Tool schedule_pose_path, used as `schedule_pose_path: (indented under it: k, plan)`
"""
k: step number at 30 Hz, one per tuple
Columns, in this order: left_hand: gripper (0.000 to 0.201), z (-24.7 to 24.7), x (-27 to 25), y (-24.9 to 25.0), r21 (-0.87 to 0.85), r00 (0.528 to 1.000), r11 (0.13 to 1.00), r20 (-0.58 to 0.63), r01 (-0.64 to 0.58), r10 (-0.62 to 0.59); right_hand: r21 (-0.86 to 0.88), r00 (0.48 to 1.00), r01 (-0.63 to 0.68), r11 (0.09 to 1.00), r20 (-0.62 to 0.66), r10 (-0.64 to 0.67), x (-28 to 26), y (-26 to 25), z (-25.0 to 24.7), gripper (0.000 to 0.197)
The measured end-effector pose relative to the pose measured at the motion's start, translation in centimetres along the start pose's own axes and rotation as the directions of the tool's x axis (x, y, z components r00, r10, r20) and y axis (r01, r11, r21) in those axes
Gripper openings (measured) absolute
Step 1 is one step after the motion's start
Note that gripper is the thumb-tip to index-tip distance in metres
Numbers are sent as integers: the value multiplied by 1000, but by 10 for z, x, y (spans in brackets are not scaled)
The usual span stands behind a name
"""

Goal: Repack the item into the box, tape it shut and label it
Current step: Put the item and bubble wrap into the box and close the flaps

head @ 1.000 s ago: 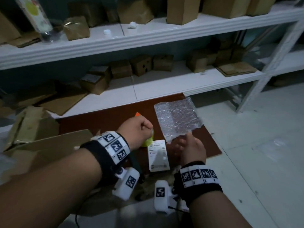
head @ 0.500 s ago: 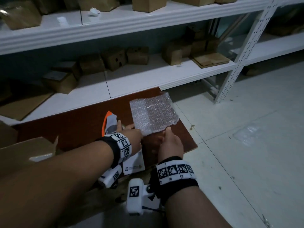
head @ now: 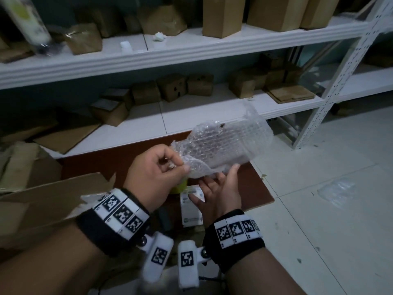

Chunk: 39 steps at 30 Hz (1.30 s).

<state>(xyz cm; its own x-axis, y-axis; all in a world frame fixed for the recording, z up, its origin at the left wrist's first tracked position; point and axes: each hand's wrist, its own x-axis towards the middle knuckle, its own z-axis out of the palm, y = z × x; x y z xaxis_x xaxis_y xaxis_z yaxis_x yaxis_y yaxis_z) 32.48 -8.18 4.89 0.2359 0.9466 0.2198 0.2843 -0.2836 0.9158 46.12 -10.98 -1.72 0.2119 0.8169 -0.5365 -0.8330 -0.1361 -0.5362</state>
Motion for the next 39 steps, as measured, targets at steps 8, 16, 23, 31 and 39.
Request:
schedule_pose_path:
  k: [8,16,23,31,39]
  plan:
    - [16,-73,-44,7,-82,984,981,-29,175,-178,0,912,-92,996,401,85,-61,40,42,86]
    - [69,-159,-87,1,-158,955,959,-146,235,-258,-417,836,309,855,547,-35,-103,73,83,33]
    - [87,-225,-138,23,631,909,712,-25,-309,416,-592,685,530,608,721,105,-147,100,116,28]
    - [36,-259,-174,-11,446,997,894,77,-32,-3,-661,632,695,282,749,199,-178,123,133,15]
    - [19,-303,-175,-22,125,848,949,-493,288,-193,-682,686,696,-224,724,-74,-155,138,138,33]
